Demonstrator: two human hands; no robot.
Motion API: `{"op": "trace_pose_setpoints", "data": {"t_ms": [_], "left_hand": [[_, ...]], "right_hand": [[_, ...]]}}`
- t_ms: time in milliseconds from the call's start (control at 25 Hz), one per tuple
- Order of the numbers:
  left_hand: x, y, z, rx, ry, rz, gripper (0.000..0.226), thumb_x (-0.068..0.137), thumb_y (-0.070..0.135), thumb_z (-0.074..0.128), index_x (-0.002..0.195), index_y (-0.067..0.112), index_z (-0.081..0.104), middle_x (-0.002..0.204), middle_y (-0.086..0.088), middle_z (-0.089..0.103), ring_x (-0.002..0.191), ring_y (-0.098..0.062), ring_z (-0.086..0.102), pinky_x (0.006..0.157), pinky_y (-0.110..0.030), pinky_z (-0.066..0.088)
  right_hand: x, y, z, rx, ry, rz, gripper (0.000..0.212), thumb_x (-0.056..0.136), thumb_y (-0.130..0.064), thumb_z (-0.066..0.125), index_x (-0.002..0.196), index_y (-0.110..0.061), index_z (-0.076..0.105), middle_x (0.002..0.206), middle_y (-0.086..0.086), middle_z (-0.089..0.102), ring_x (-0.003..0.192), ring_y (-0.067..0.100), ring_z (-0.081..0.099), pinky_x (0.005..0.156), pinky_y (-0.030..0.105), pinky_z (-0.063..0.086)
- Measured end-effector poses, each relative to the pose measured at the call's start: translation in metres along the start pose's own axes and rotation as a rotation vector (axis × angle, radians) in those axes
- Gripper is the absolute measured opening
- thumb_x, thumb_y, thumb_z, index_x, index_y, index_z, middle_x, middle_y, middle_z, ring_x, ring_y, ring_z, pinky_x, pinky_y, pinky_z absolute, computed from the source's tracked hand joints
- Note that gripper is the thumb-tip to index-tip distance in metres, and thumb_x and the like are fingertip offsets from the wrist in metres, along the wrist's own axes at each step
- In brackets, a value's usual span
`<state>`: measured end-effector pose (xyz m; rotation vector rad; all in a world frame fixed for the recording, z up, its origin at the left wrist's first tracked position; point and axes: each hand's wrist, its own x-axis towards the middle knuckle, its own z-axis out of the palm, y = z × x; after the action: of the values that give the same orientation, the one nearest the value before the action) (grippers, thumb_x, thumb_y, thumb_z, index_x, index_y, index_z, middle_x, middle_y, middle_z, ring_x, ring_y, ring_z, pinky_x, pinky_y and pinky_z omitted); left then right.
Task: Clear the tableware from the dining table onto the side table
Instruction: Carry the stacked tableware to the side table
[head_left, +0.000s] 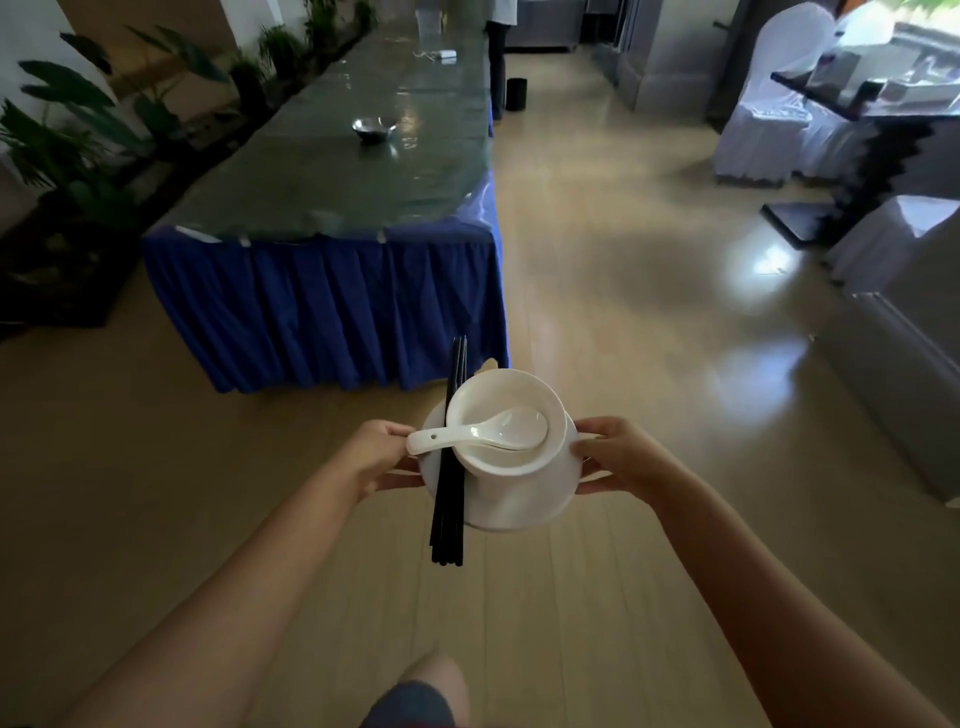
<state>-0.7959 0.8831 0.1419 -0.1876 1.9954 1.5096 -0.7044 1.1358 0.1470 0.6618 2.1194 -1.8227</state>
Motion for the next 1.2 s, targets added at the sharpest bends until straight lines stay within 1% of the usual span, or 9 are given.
{"op": "trace_pose_setpoints", "data": {"t_ms": [120, 240, 400, 600, 760, 880, 1040, 1080, 1200], "left_hand": [[0.065, 0.041, 0.021, -0.008, 0.014, -0.013, 0.020, 0.082, -0.006, 0.058, 0.074, 0.008, 0.068, 0.059, -0.002, 0.071, 0.057, -0.015, 0.067, 0.048, -0.024, 0.056], [0.135, 0.082, 0.038, -0.014, 0.022, -0.024, 0.025, 0.083, -0.009, 0.054, 0.069, 0.007, 0.066, 0.051, 0.000, 0.069, 0.048, -0.013, 0.067, 0.045, -0.024, 0.056], [0.230, 0.151, 0.054, -0.020, 0.020, -0.005, 0.026, 0.084, -0.008, 0.053, 0.069, 0.008, 0.068, 0.052, -0.001, 0.070, 0.051, -0.014, 0.067, 0.049, -0.026, 0.057], [0.331, 0.244, 0.067, -0.021, 0.046, 0.021, 0.024, 0.085, -0.007, 0.052, 0.073, 0.005, 0.069, 0.048, -0.001, 0.067, 0.043, -0.012, 0.064, 0.038, -0.020, 0.049], [0.412, 0.291, 0.075, -0.070, 0.086, -0.011, 0.024, 0.084, -0.007, 0.054, 0.073, 0.007, 0.070, 0.054, -0.005, 0.069, 0.050, -0.017, 0.066, 0.043, -0.026, 0.053], [0.476, 0.322, 0.082, -0.135, 0.155, -0.026, 0.024, 0.084, -0.006, 0.054, 0.072, 0.007, 0.070, 0.054, -0.004, 0.069, 0.049, -0.016, 0.067, 0.043, -0.025, 0.053], [0.556, 0.367, 0.094, -0.323, 0.276, -0.053, 0.032, 0.085, -0.007, 0.053, 0.062, 0.008, 0.068, 0.058, -0.010, 0.065, 0.055, -0.025, 0.063, 0.047, -0.031, 0.054], [0.571, 0.379, 0.096, -0.350, 0.304, -0.064, 0.034, 0.085, -0.007, 0.053, 0.060, 0.010, 0.068, 0.054, -0.008, 0.066, 0.053, -0.024, 0.063, 0.046, -0.030, 0.054], [0.622, 0.413, 0.098, -0.414, 0.410, -0.090, 0.029, 0.086, -0.009, 0.051, 0.066, 0.005, 0.066, 0.047, -0.005, 0.065, 0.044, -0.020, 0.061, 0.041, -0.027, 0.054]], "right_hand": [[0.062, -0.025, -0.042, -0.009, -0.014, 0.003, 0.031, 0.083, 0.001, 0.047, 0.101, -0.017, 0.065, 0.084, 0.010, 0.067, 0.067, 0.021, 0.067, 0.057, 0.030, 0.060], [0.128, -0.051, -0.078, -0.013, -0.017, 0.011, 0.031, 0.083, 0.002, 0.047, 0.103, -0.014, 0.064, 0.083, 0.010, 0.065, 0.064, 0.020, 0.065, 0.055, 0.029, 0.059], [0.223, -0.101, -0.129, -0.009, 0.010, 0.015, 0.032, 0.084, 0.003, 0.047, 0.106, -0.014, 0.062, 0.084, 0.011, 0.066, 0.065, 0.021, 0.066, 0.054, 0.029, 0.059], [0.333, -0.164, -0.187, -0.007, -0.009, 0.004, 0.035, 0.084, 0.003, 0.048, 0.110, -0.014, 0.063, 0.082, 0.009, 0.066, 0.065, 0.020, 0.066, 0.062, 0.033, 0.060], [0.425, -0.208, -0.227, -0.034, -0.082, 0.008, 0.036, 0.084, 0.004, 0.046, 0.112, -0.011, 0.063, 0.083, 0.010, 0.063, 0.066, 0.022, 0.063, 0.068, 0.037, 0.059], [0.506, -0.241, -0.257, -0.095, -0.148, -0.011, 0.037, 0.084, 0.003, 0.046, 0.114, -0.010, 0.063, 0.085, 0.011, 0.063, 0.067, 0.022, 0.063, 0.067, 0.036, 0.059], [0.623, -0.297, -0.295, -0.197, -0.256, -0.043, 0.036, 0.084, 0.003, 0.047, 0.113, -0.011, 0.064, 0.087, 0.013, 0.064, 0.069, 0.023, 0.063, 0.063, 0.034, 0.059], [0.648, -0.312, -0.302, -0.212, -0.286, -0.043, 0.036, 0.084, 0.003, 0.047, 0.112, -0.011, 0.064, 0.086, 0.012, 0.063, 0.067, 0.022, 0.063, 0.062, 0.033, 0.059], [0.730, -0.355, -0.317, -0.275, -0.368, -0.045, 0.035, 0.084, 0.003, 0.048, 0.113, -0.009, 0.062, 0.085, 0.012, 0.062, 0.064, 0.020, 0.062, 0.057, 0.032, 0.059]]}}
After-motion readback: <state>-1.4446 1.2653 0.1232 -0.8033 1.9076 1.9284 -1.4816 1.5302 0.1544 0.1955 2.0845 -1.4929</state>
